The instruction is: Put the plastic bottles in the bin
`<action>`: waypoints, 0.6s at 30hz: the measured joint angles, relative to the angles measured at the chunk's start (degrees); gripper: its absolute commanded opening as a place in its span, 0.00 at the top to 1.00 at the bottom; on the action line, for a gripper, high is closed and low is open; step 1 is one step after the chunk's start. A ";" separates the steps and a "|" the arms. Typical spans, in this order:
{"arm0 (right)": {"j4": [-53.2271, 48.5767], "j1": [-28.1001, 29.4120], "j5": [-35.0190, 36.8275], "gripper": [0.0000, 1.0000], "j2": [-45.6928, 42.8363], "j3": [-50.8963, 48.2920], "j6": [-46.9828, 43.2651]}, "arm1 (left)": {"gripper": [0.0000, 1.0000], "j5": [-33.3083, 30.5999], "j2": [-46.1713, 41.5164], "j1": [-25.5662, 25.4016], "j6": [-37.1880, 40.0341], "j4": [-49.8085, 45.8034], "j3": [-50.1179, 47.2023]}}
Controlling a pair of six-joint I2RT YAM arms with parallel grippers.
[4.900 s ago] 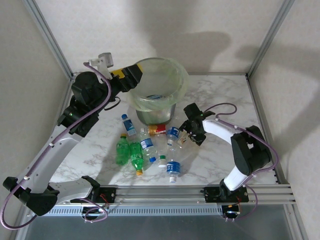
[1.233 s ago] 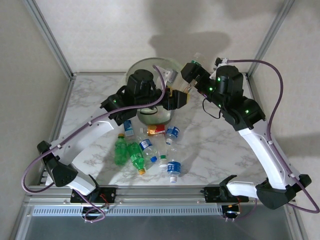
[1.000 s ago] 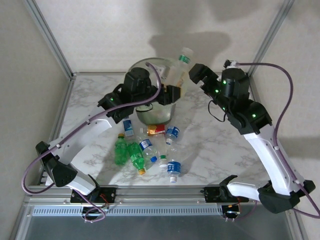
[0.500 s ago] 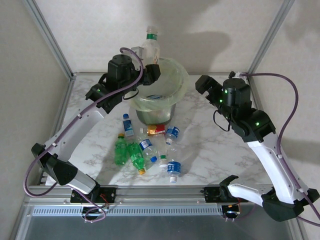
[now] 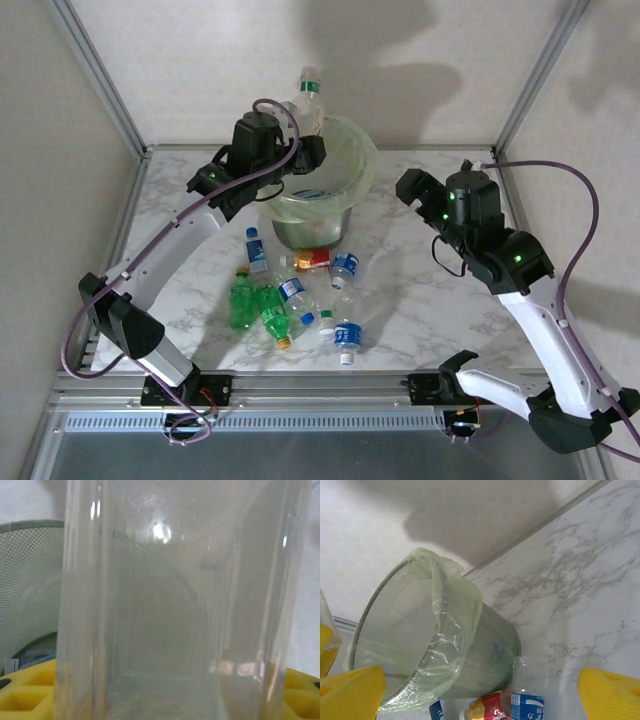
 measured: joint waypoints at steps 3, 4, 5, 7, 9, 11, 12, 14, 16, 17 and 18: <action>-0.35 -0.04 0.24 0.01 -0.31 -0.04 0.31 | 0.51 -0.63 0.02 0.00 -0.02 -0.04 0.00; -0.44 -0.04 0.24 0.01 -0.33 -0.07 0.44 | 0.47 -0.90 0.02 0.00 -0.02 -0.02 0.00; -0.52 -0.09 0.24 0.01 -0.33 -0.09 0.52 | 0.43 -1.18 0.02 0.02 -0.02 -0.04 0.00; -0.72 -0.11 0.24 0.01 -0.31 -0.20 0.63 | 0.33 -1.53 0.02 0.13 0.02 -0.07 0.00; -1.05 -0.11 0.22 0.01 -0.31 -0.20 0.63 | 0.25 -2.29 0.02 0.26 0.02 -0.09 0.00; -1.40 -0.11 0.22 0.01 -0.28 -0.20 0.63 | 0.21 -2.91 0.02 0.42 -0.20 -0.20 0.00; -1.46 -0.11 0.22 0.01 -0.24 -0.20 0.63 | 0.19 -3.13 0.02 0.50 -0.26 -0.24 0.00; -1.84 -0.11 0.22 0.01 -0.15 -0.20 0.63 | 0.17 -3.67 0.02 0.63 -0.35 -0.26 0.00; -2.21 -0.11 0.22 0.01 -0.11 -0.20 0.61 | 0.16 -4.17 0.02 0.70 -0.39 -0.24 0.02; -2.45 -0.11 0.22 0.01 -0.09 -0.20 0.61 | 0.16 -4.33 0.02 0.70 -0.39 -0.28 0.07; -2.58 -0.11 0.22 0.01 -0.09 -0.20 0.61 | 0.16 -4.50 0.02 0.70 -0.39 -0.33 0.15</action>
